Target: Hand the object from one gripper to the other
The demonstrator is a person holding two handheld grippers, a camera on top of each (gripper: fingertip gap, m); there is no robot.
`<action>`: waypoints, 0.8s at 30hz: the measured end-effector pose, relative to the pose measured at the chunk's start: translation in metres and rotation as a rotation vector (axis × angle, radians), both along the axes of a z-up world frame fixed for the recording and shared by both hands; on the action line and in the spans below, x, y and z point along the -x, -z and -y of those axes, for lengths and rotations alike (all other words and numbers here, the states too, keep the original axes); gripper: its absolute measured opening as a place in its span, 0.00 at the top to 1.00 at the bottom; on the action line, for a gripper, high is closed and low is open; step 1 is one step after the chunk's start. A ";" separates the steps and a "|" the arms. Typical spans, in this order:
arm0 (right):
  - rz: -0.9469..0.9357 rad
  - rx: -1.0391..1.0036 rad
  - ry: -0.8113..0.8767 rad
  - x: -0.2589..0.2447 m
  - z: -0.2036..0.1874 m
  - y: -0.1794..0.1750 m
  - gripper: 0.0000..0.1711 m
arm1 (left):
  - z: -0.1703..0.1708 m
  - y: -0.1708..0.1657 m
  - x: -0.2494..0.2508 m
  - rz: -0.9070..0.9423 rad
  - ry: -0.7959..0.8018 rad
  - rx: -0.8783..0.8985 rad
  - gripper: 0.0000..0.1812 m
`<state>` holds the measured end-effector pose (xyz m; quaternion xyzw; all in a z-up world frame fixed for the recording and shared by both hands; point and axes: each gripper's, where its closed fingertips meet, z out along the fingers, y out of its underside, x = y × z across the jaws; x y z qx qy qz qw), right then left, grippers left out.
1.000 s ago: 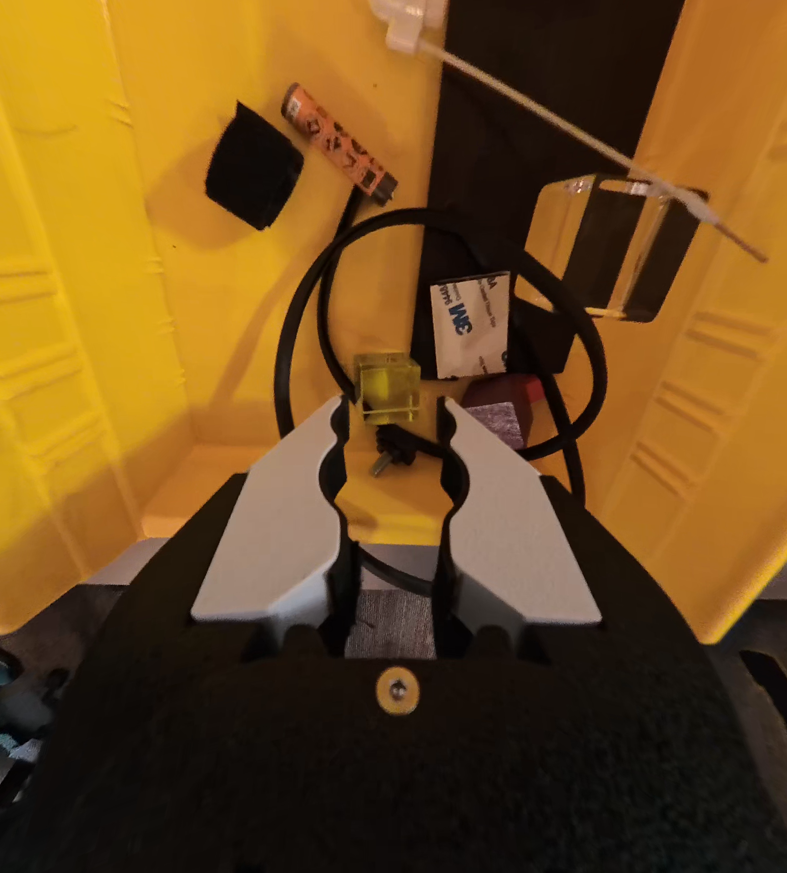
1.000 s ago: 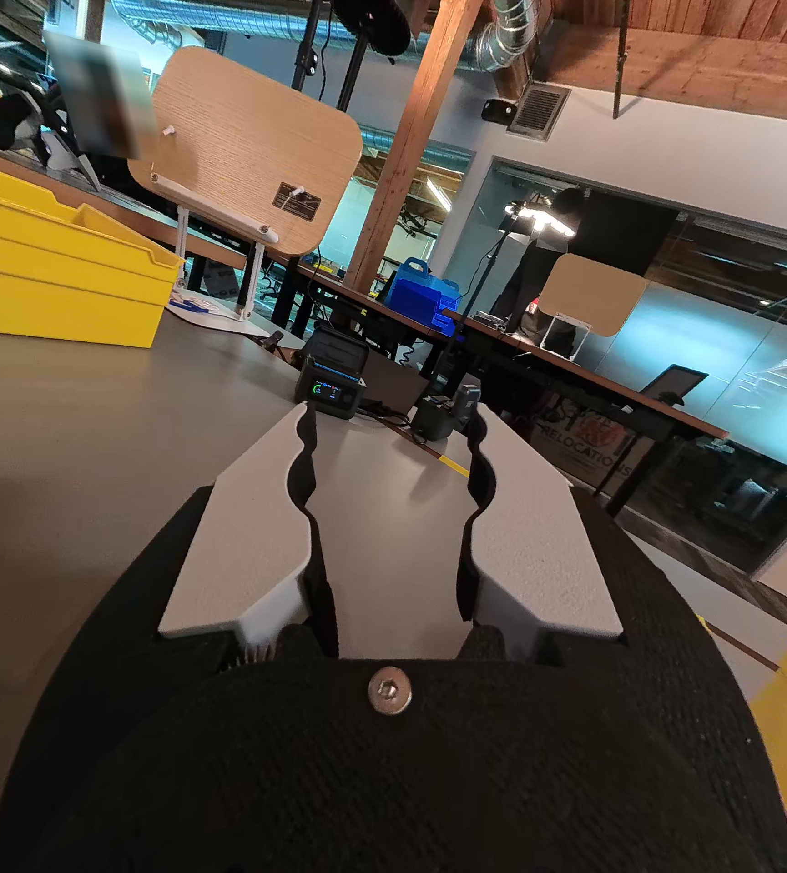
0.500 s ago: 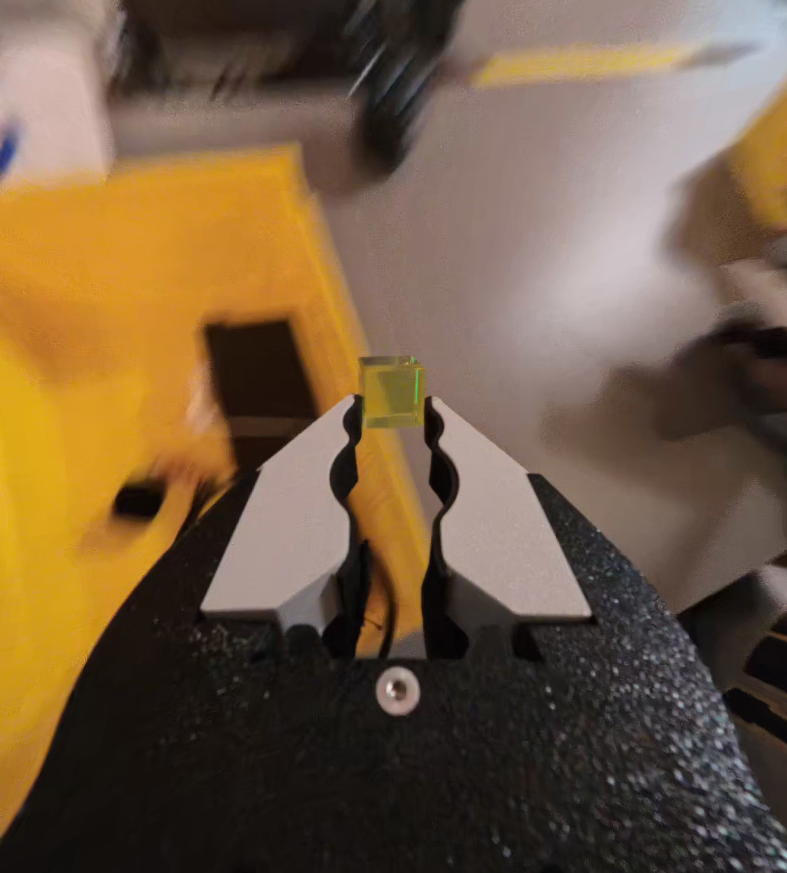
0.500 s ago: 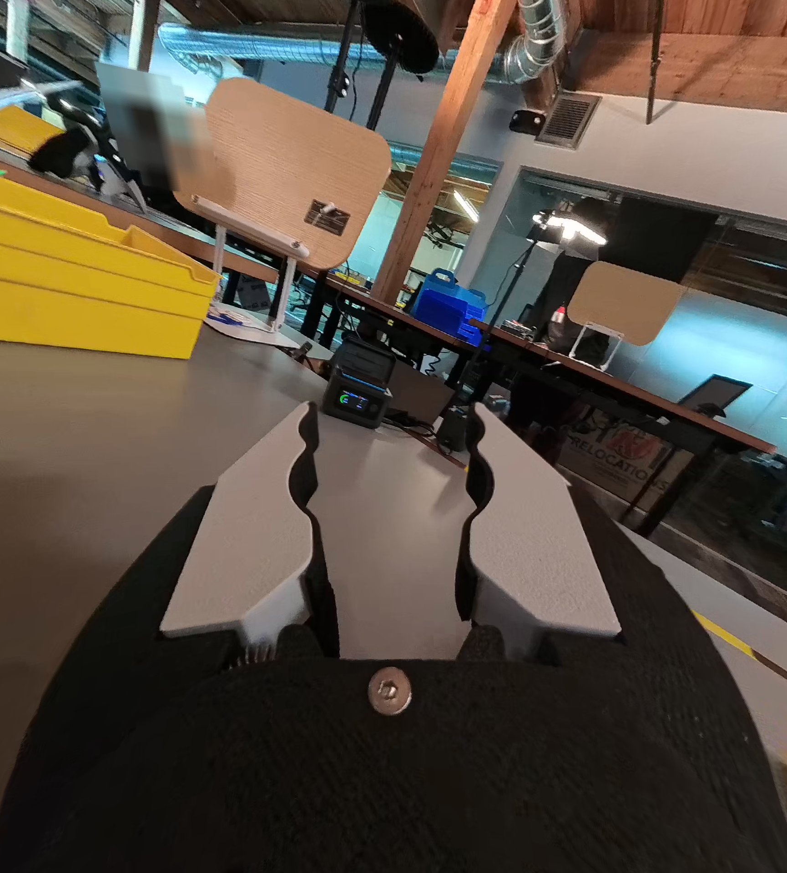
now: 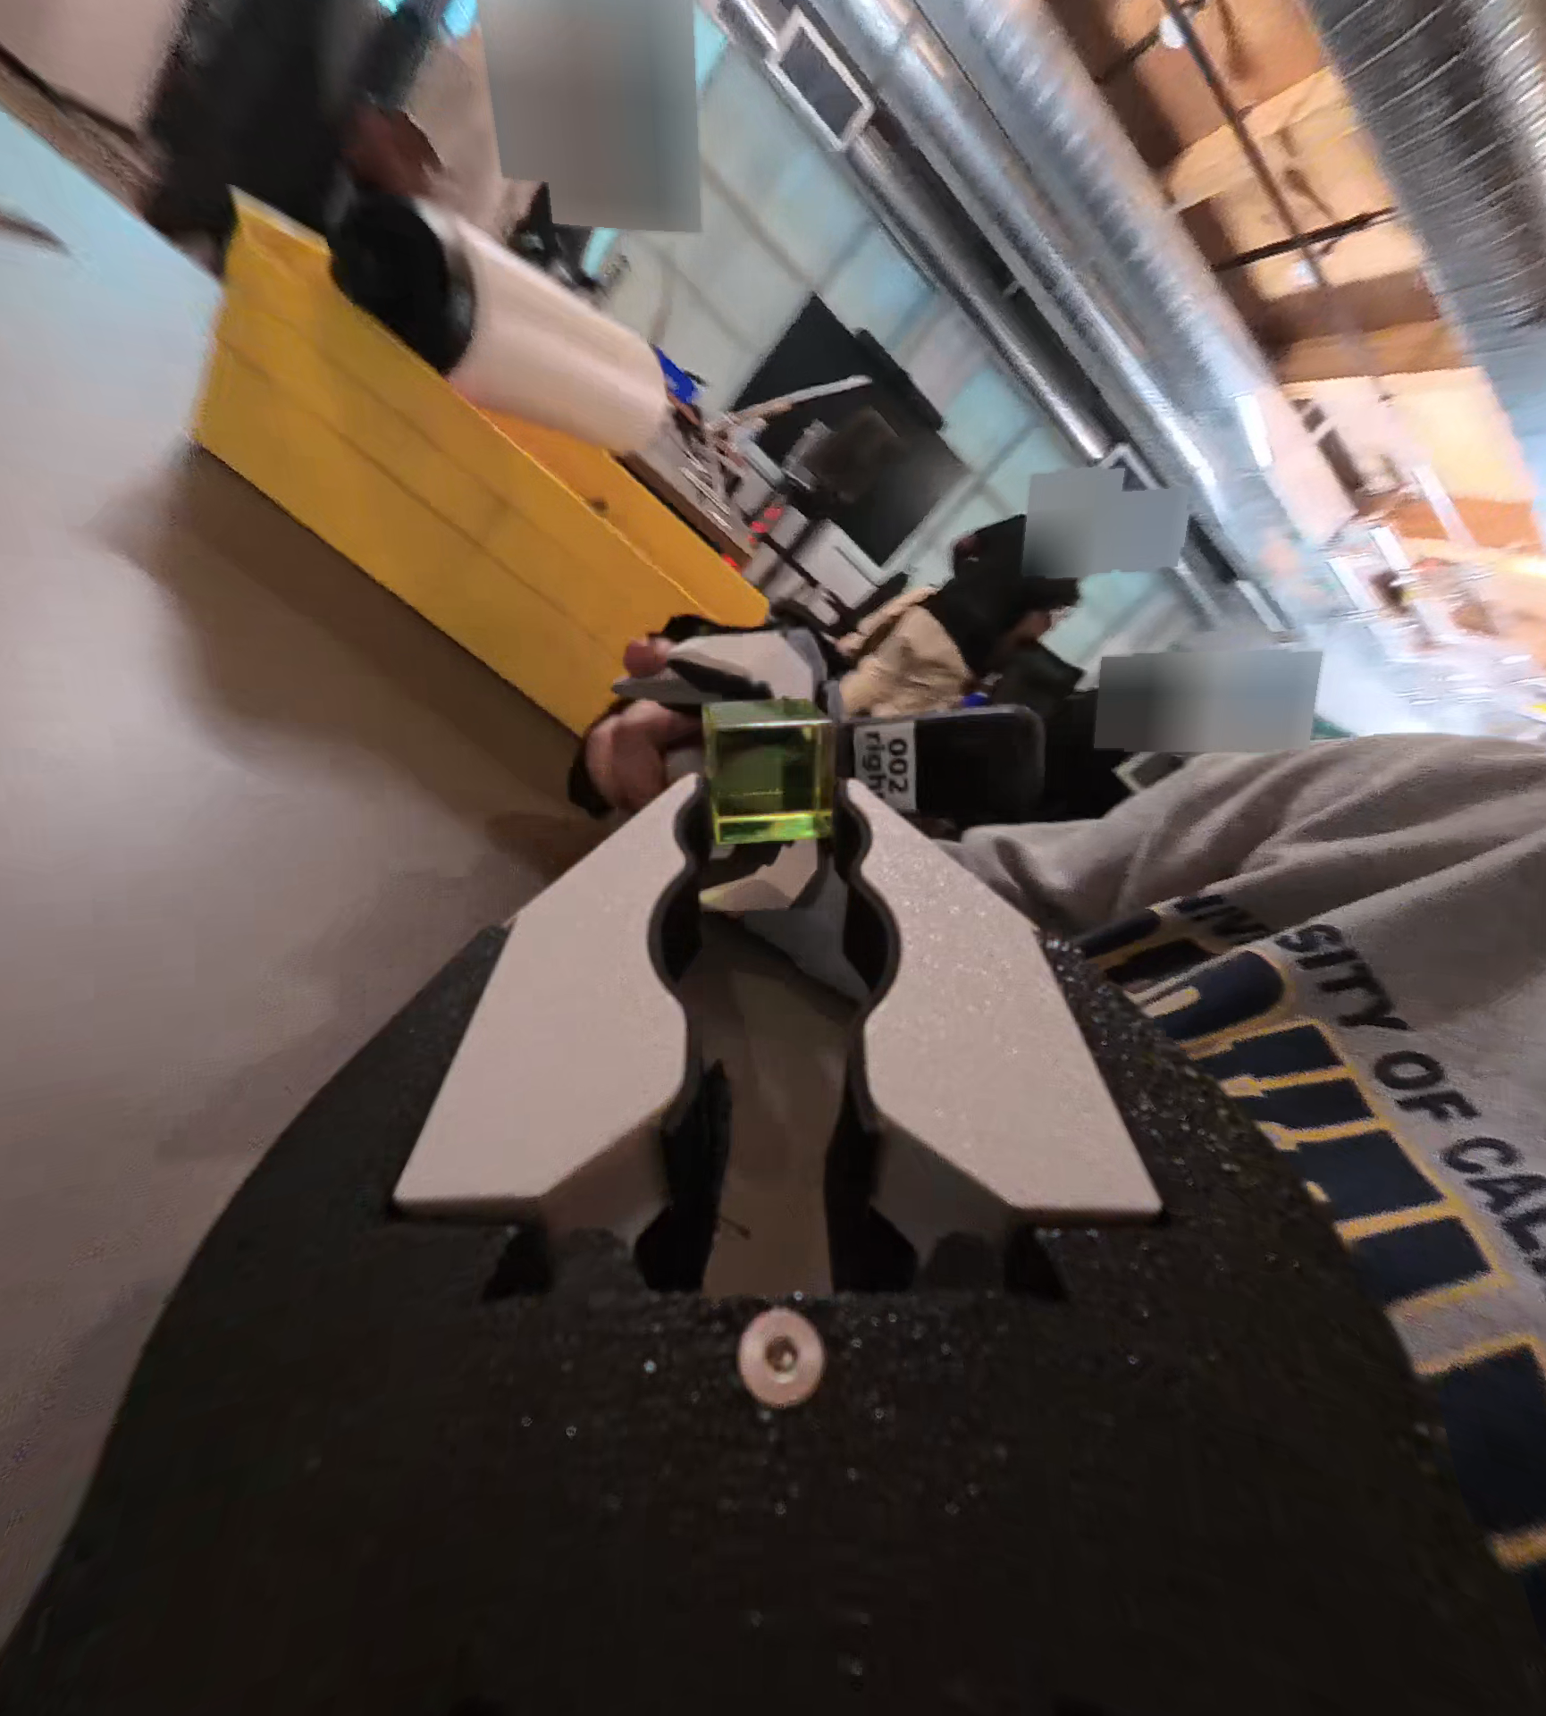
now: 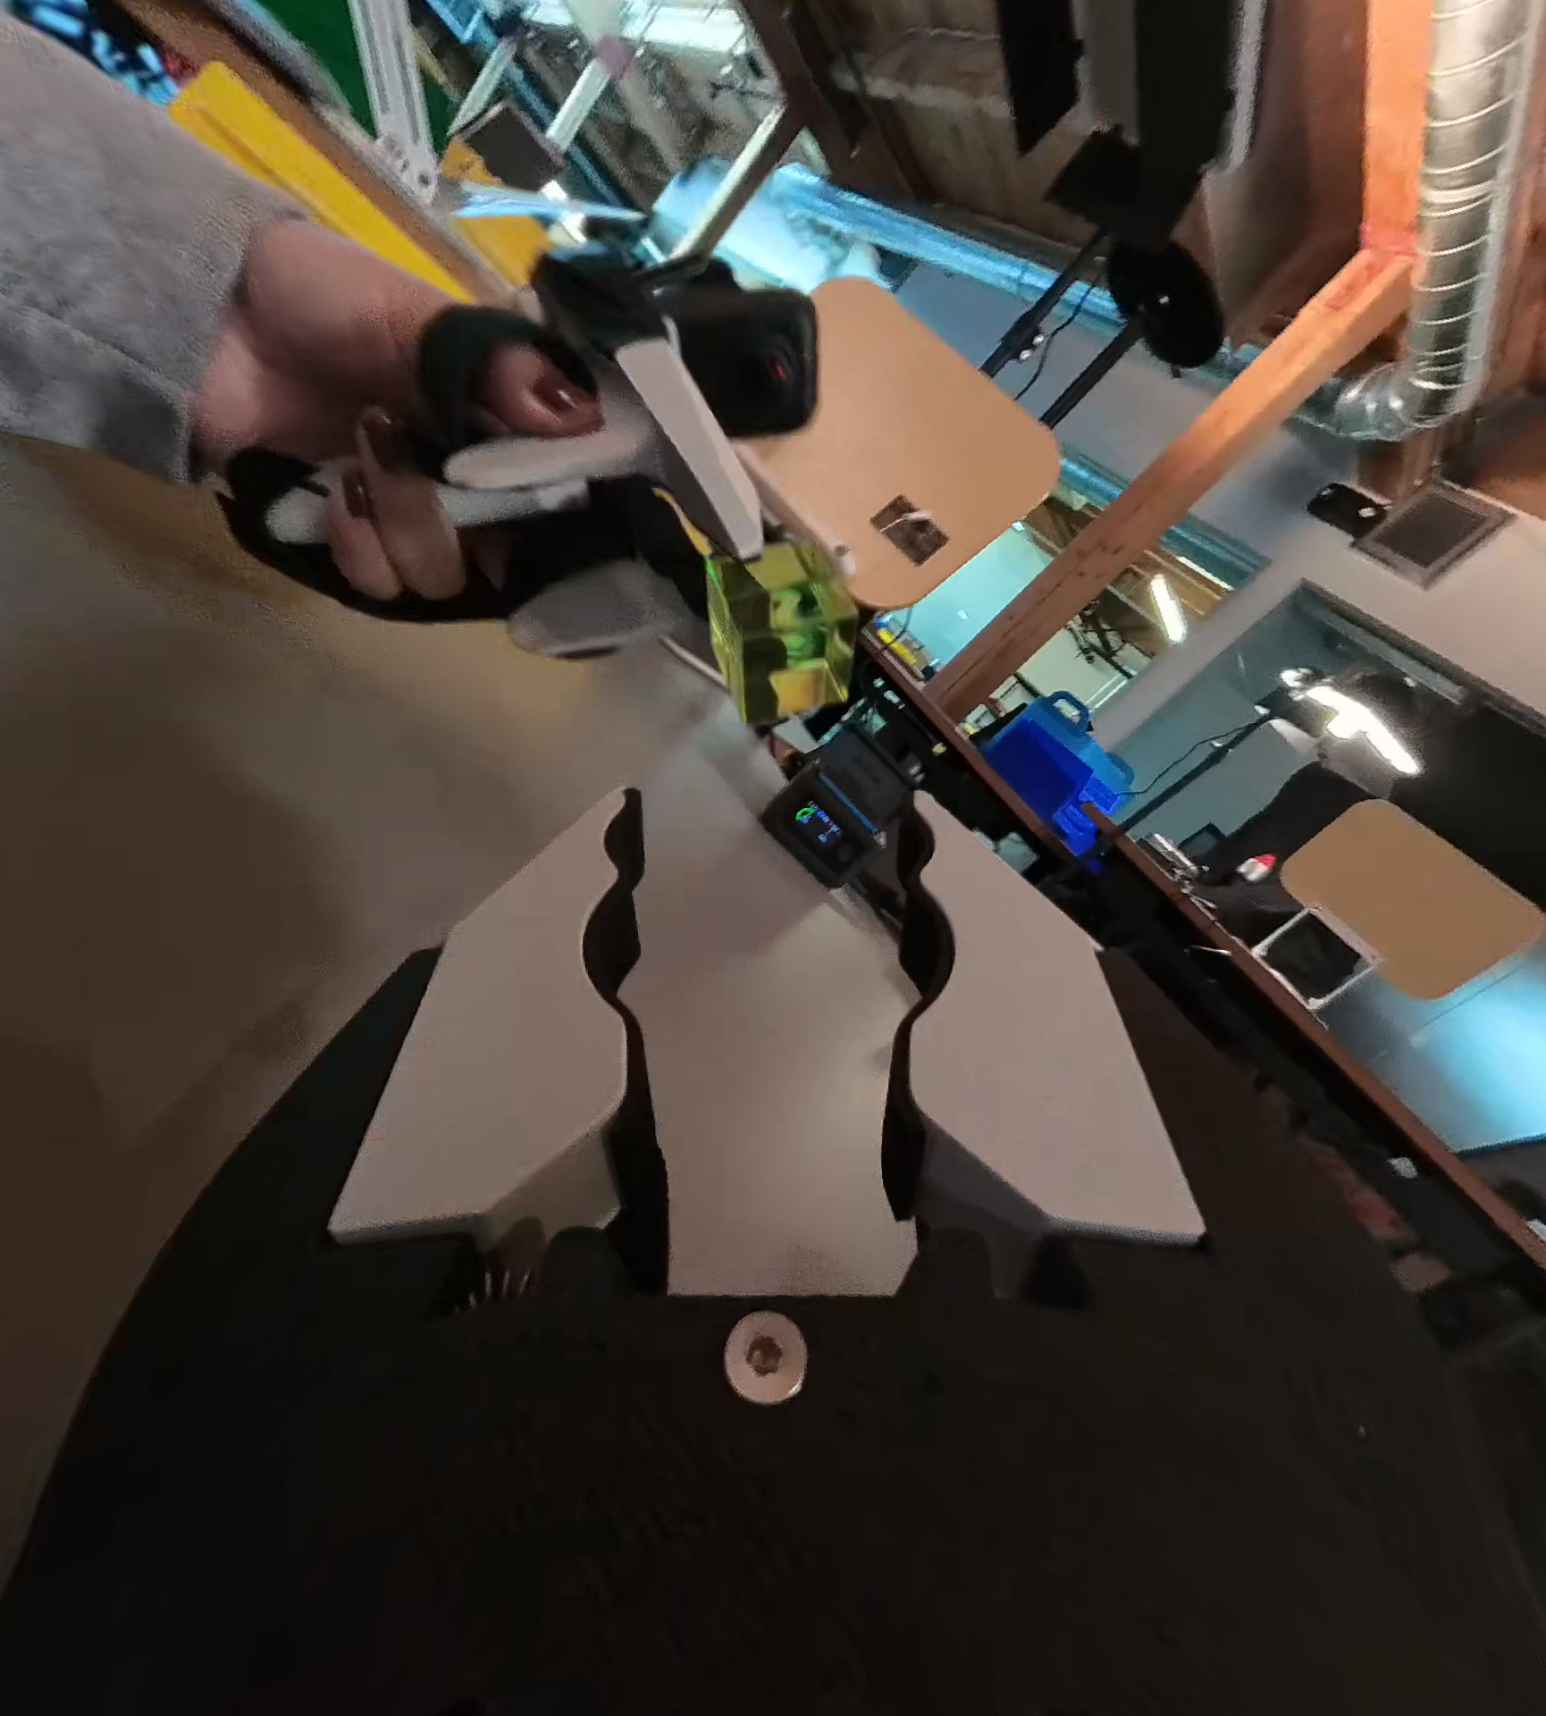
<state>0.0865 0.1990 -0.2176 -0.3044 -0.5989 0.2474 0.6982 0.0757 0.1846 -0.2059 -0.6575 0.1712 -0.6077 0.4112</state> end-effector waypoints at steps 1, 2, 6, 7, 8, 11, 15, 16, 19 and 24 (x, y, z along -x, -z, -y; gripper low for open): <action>0.013 0.005 -0.018 0.000 0.002 0.002 0.69 | -0.002 0.008 -0.003 0.011 0.040 0.042 0.87; 0.023 0.009 -0.041 -0.001 0.005 0.003 0.70 | -0.005 0.016 -0.005 0.013 0.062 0.073 0.87; 0.083 0.000 -0.078 0.001 0.011 0.011 0.78 | -0.003 0.030 -0.008 0.057 0.139 0.164 0.87; 0.104 -0.007 -0.081 0.002 0.012 0.014 0.78 | -0.001 0.032 -0.010 0.077 0.166 0.181 0.87; 0.123 -0.009 -0.089 0.004 0.014 0.018 0.78 | 0.001 0.035 -0.012 0.086 0.187 0.208 0.87; 0.137 0.041 -0.112 0.005 0.016 0.018 0.85 | 0.004 0.035 -0.014 0.085 0.208 0.214 0.87; 0.129 0.298 -0.133 0.003 0.007 0.013 0.86 | -0.003 0.023 -0.010 0.110 0.104 0.073 0.79; 0.133 0.406 -0.149 0.002 0.004 0.013 0.86 | -0.008 0.019 -0.006 0.099 0.026 0.000 0.68; 0.161 0.761 -0.235 0.001 0.000 0.015 0.86 | -0.012 0.015 0.001 -0.182 -0.209 -0.360 0.56; 0.248 1.218 -0.359 0.002 0.004 0.026 0.86 | -0.011 0.025 -0.002 -0.821 -0.448 -0.930 0.56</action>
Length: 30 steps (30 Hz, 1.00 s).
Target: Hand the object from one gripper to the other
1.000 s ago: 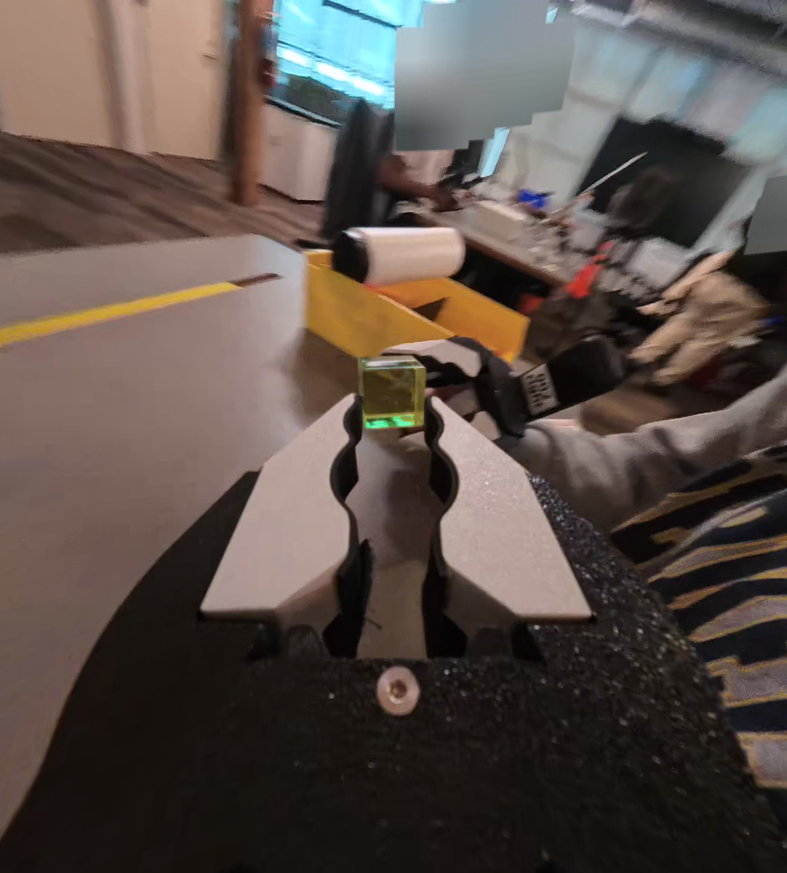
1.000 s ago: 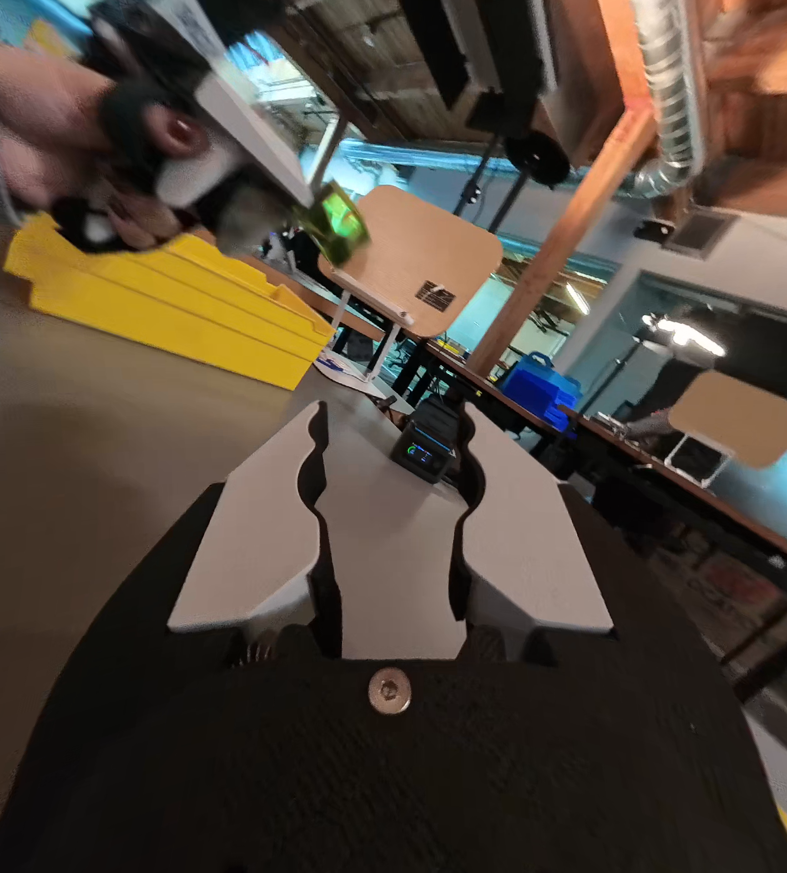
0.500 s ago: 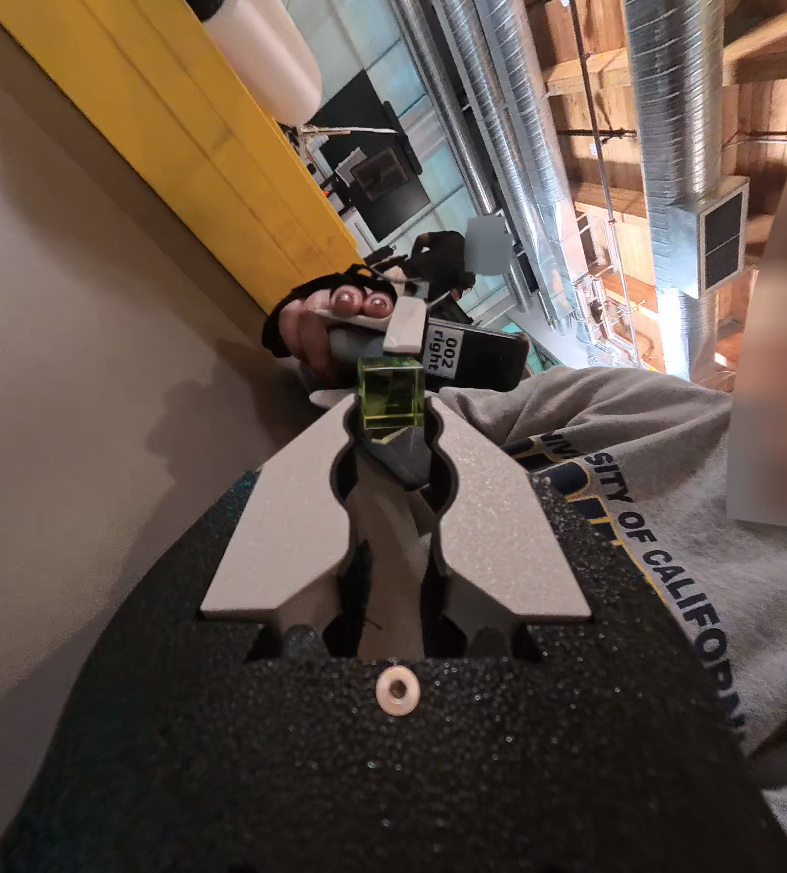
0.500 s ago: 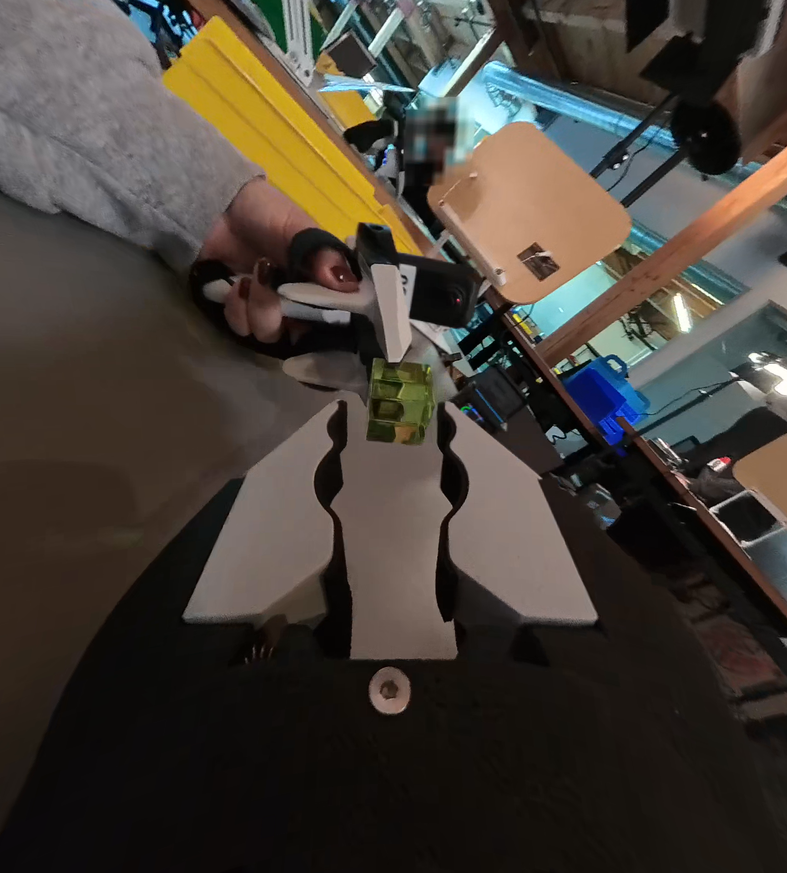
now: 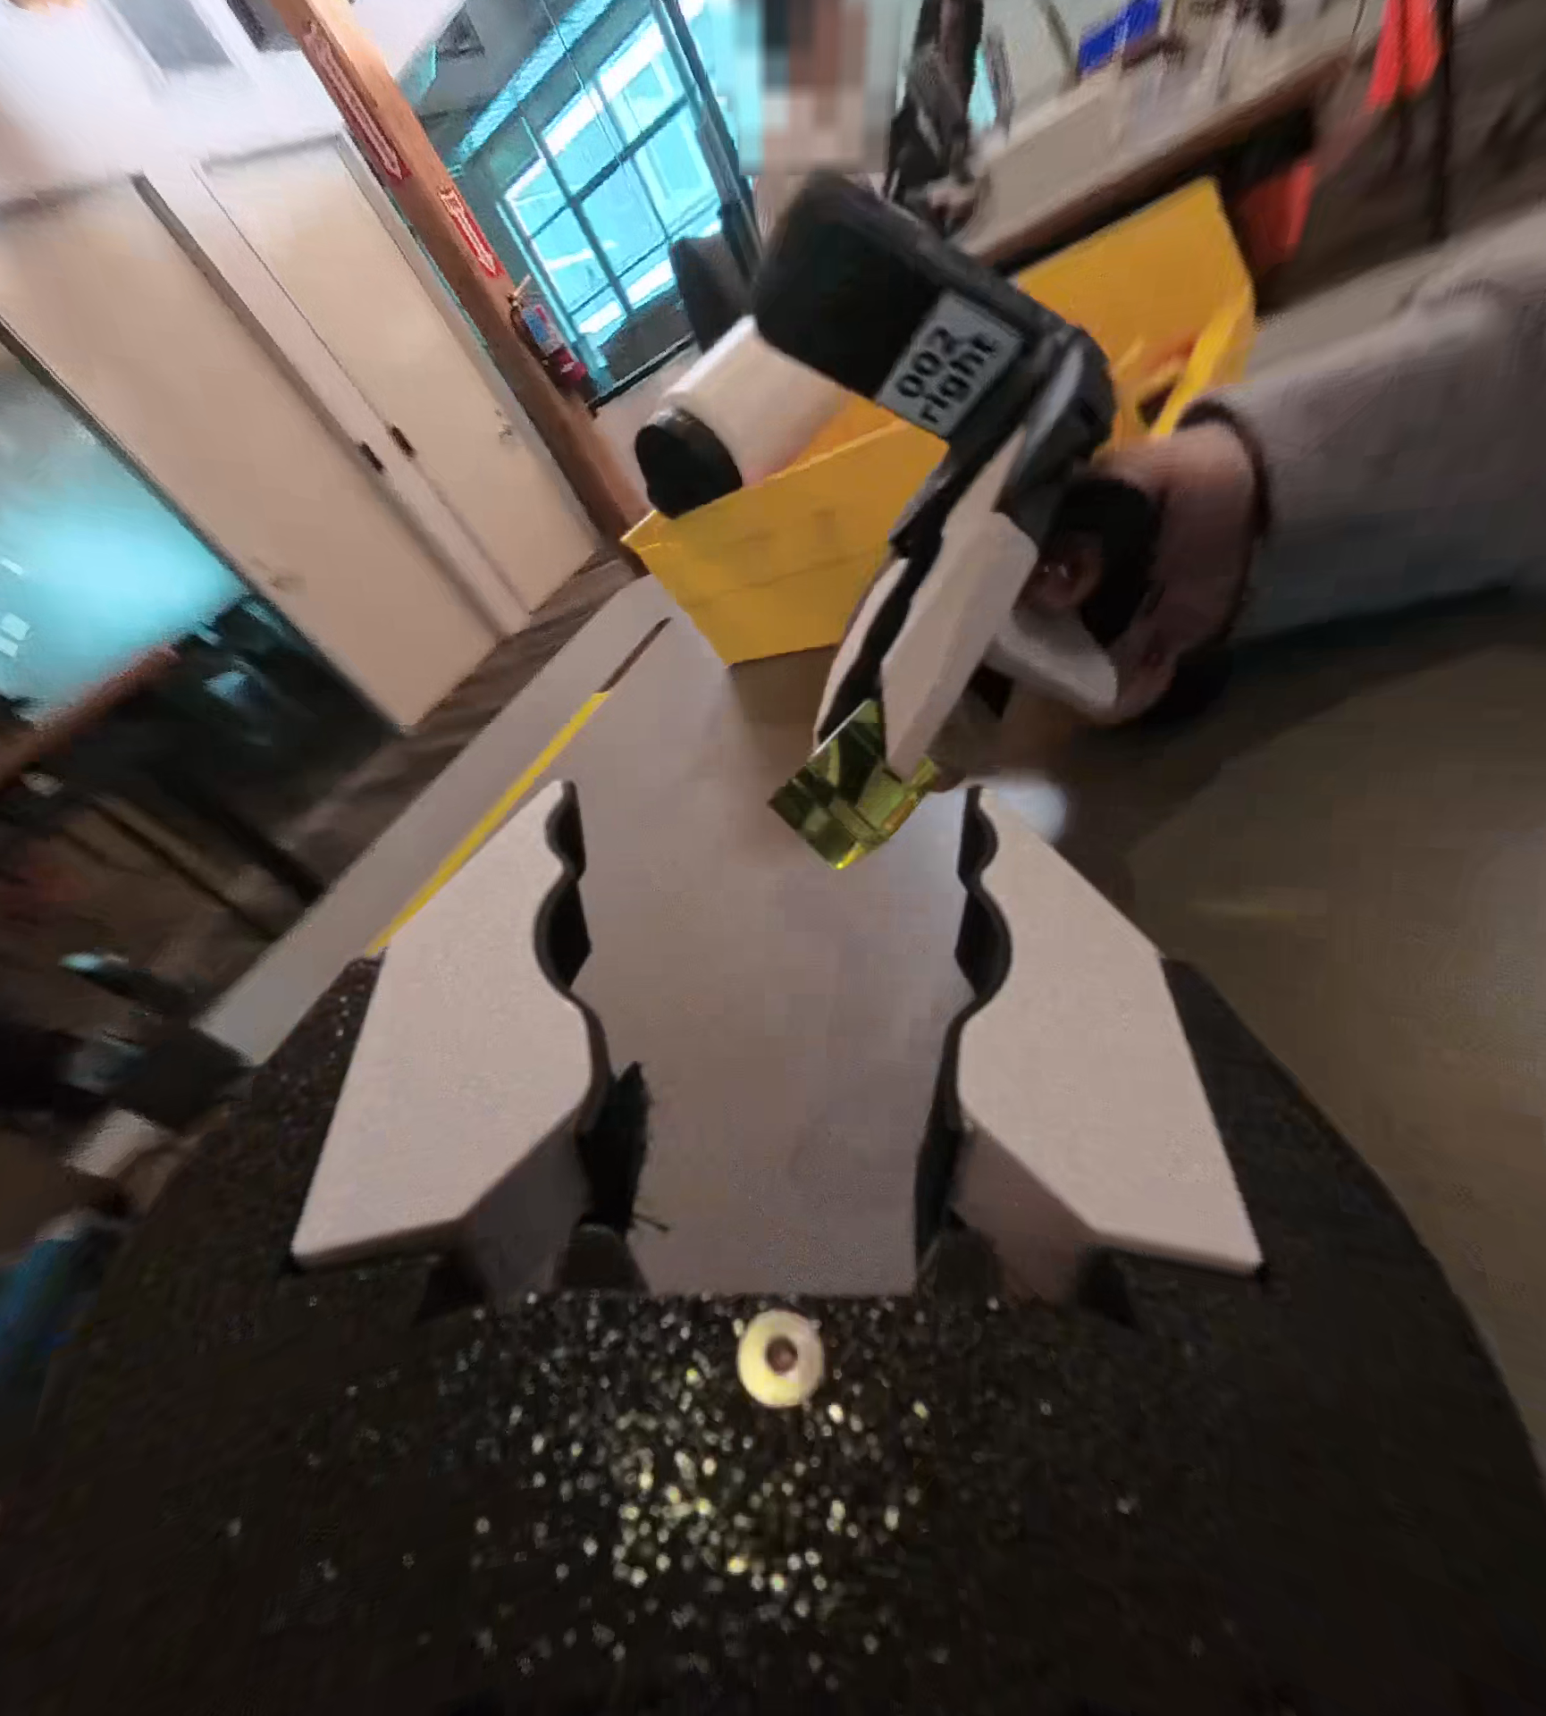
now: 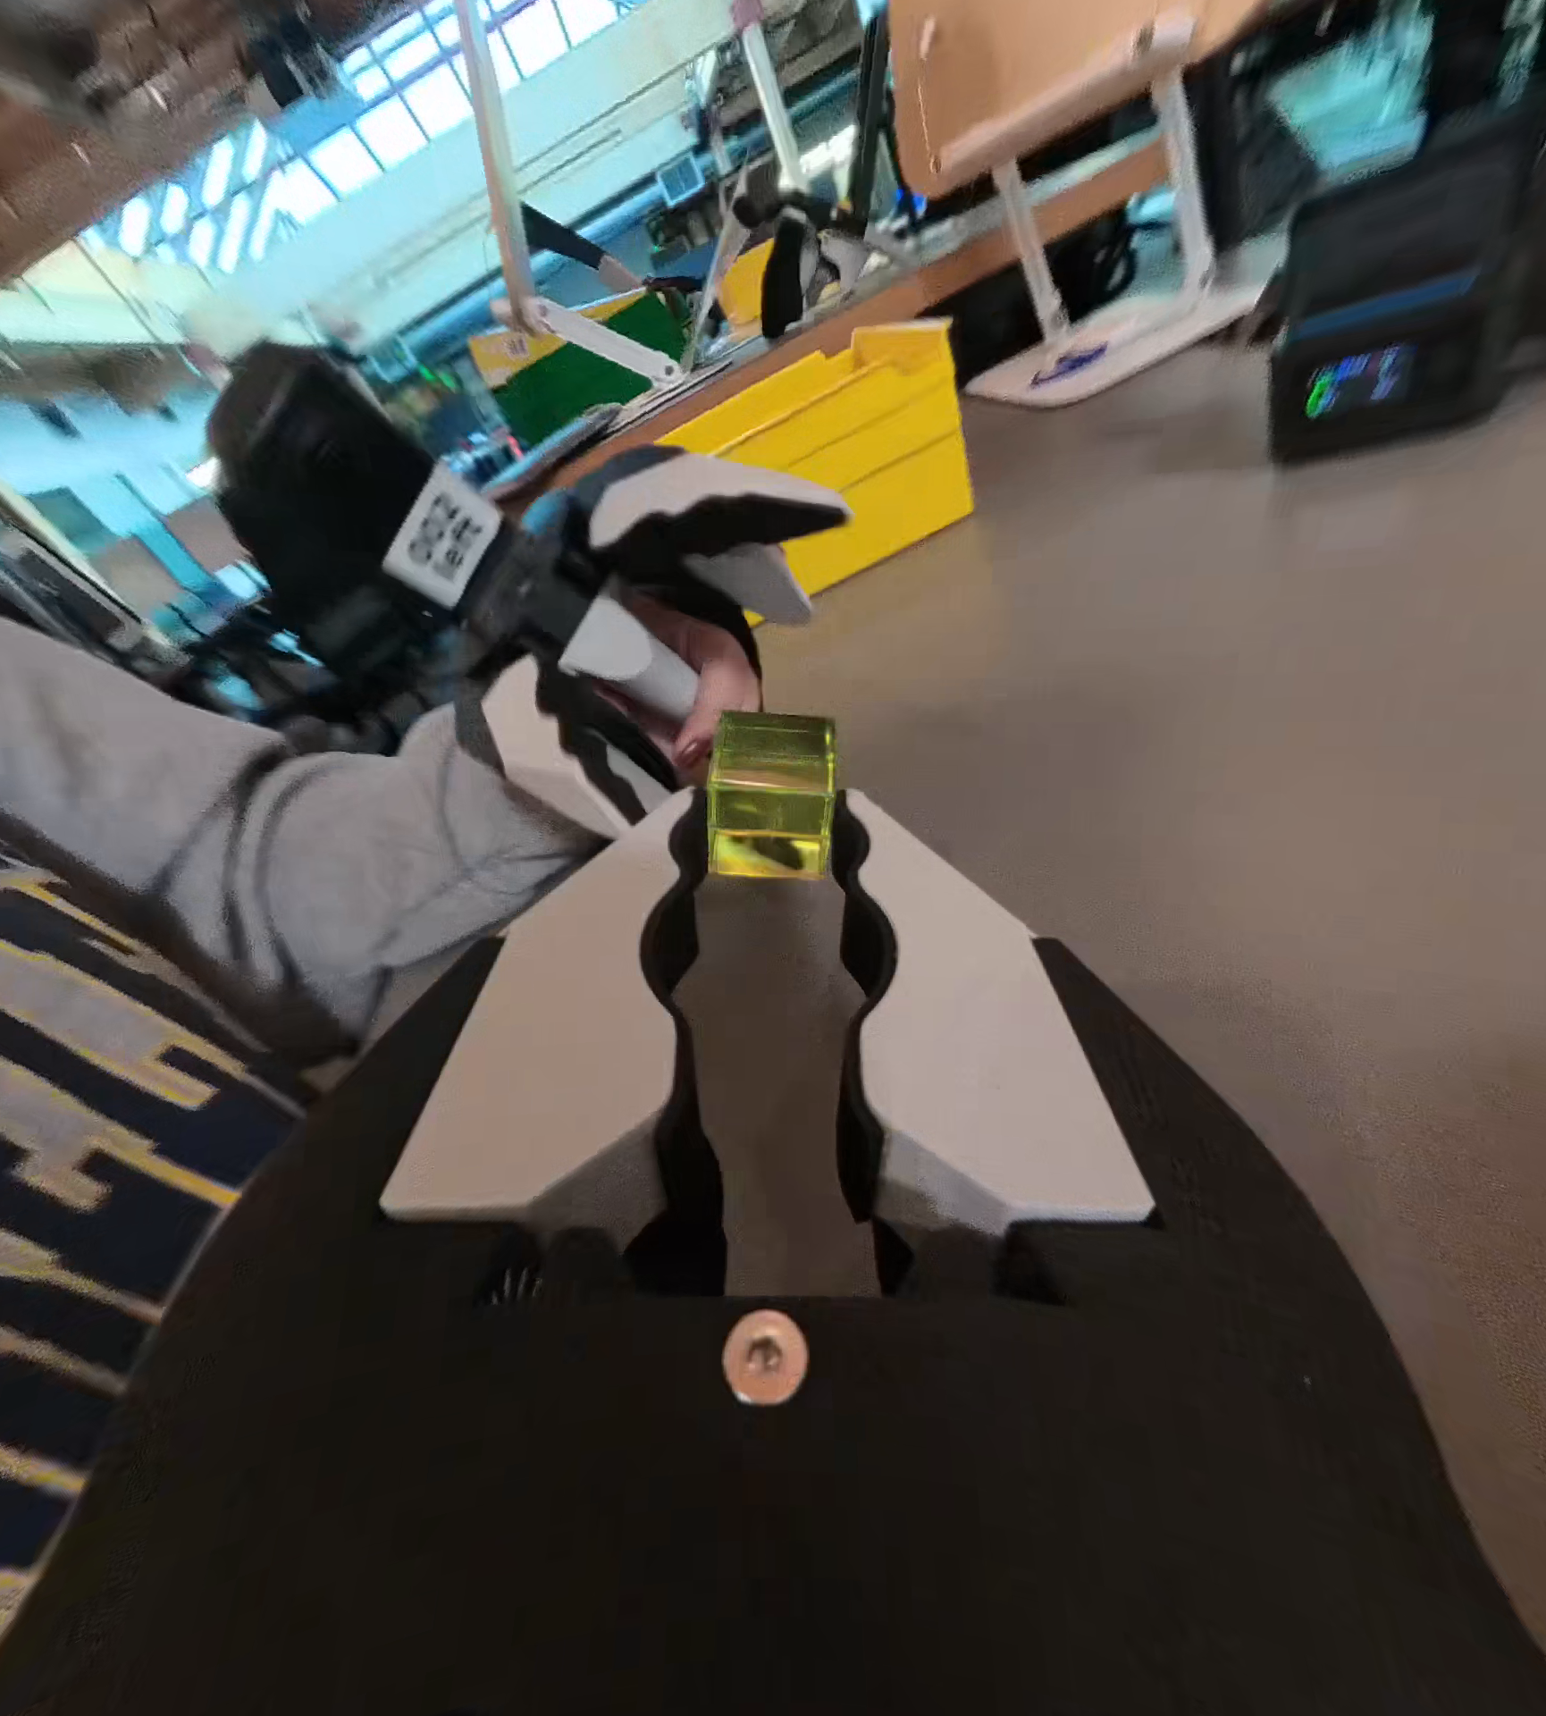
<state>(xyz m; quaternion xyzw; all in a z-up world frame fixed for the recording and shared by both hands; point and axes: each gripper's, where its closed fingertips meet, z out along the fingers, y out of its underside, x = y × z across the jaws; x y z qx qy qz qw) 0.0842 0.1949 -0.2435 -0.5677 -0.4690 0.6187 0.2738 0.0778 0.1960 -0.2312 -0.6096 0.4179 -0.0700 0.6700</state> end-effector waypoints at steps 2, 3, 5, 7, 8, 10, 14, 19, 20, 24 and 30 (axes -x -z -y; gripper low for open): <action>0.015 0.127 -0.084 -0.001 0.010 0.002 0.86 | 0.003 0.007 -0.009 -0.126 0.002 -0.074 0.58; 0.018 0.177 -0.125 -0.002 0.015 0.001 0.86 | 0.004 0.013 -0.013 -0.173 0.009 -0.087 0.59; 0.033 0.233 -0.181 -0.003 0.022 0.002 0.86 | 0.008 0.022 -0.022 -0.230 0.054 -0.078 0.64; 0.060 0.242 -0.209 -0.004 0.026 0.006 0.86 | 0.013 0.028 -0.030 -0.256 0.095 -0.069 0.71; 0.068 0.245 -0.217 -0.005 0.028 0.006 0.86 | 0.015 0.031 -0.033 -0.271 0.108 -0.058 0.78; 0.075 0.255 -0.230 -0.006 0.029 0.007 0.86 | 0.013 0.032 -0.033 -0.282 0.089 -0.067 0.85; 0.061 0.207 -0.077 0.002 0.008 0.009 0.80 | -0.013 0.040 -0.013 -0.344 -0.131 -0.021 0.85; 0.134 -0.107 0.273 0.014 -0.023 0.020 0.71 | -0.032 0.051 0.002 -0.400 -0.295 0.043 0.85; 0.155 -0.167 0.311 0.015 -0.024 0.021 0.71 | -0.034 0.050 0.004 -0.386 -0.317 0.057 0.85; 0.228 -0.329 0.390 0.019 -0.023 0.024 0.72 | -0.039 0.052 0.013 -0.379 -0.387 0.094 0.86; 0.275 -0.421 0.437 0.021 -0.024 0.029 0.78 | -0.037 0.053 0.006 -0.450 -0.383 0.057 0.85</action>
